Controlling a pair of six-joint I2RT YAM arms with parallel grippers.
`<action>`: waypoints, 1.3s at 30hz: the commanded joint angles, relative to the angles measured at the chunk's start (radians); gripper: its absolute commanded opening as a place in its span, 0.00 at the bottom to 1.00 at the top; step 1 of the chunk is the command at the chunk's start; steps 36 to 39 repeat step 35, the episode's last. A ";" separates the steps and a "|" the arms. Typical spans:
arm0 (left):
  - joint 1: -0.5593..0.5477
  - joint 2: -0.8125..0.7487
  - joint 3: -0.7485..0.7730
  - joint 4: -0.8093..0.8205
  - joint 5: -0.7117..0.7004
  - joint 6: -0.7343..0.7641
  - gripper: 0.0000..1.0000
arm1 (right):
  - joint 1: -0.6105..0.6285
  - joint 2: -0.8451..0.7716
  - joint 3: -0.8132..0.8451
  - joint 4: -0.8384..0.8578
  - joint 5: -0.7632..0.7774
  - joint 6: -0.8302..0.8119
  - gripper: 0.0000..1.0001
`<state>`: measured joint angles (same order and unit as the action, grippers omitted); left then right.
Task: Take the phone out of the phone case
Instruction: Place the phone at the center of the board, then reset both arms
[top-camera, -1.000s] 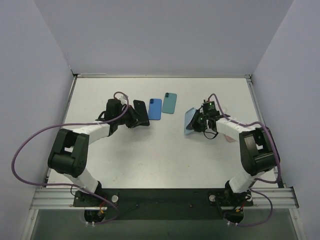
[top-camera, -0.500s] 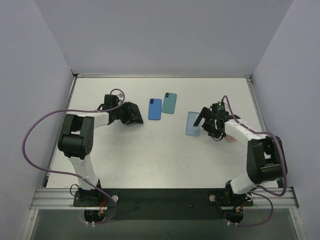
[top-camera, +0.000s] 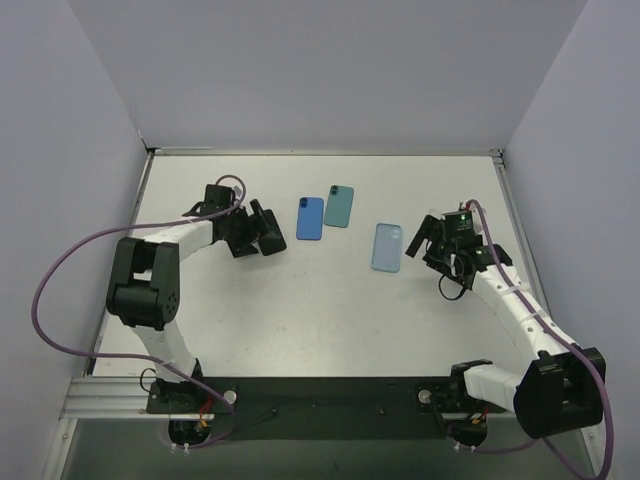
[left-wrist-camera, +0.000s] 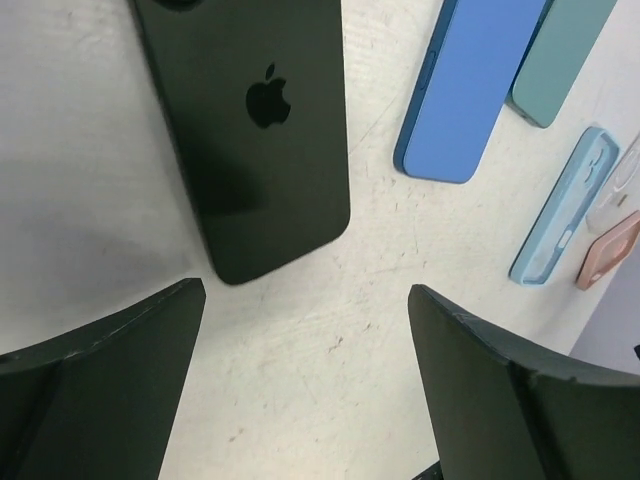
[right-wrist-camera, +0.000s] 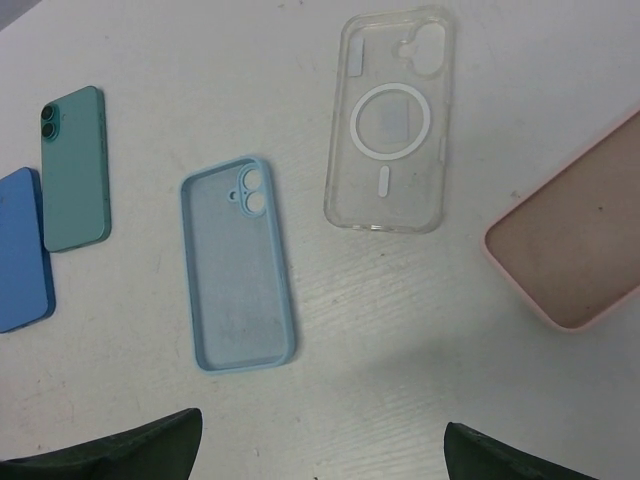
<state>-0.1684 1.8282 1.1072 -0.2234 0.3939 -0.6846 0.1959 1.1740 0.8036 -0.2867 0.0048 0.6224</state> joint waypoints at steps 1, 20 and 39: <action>0.004 -0.153 -0.015 -0.125 -0.073 0.074 0.94 | -0.007 -0.059 0.032 -0.153 0.075 -0.039 1.00; 0.012 -0.924 -0.359 -0.369 -0.075 0.172 0.94 | -0.004 -0.203 -0.038 -0.272 0.136 -0.021 1.00; 0.012 -1.020 -0.412 -0.375 -0.070 0.088 0.94 | -0.004 -0.224 -0.063 -0.273 0.147 -0.018 1.00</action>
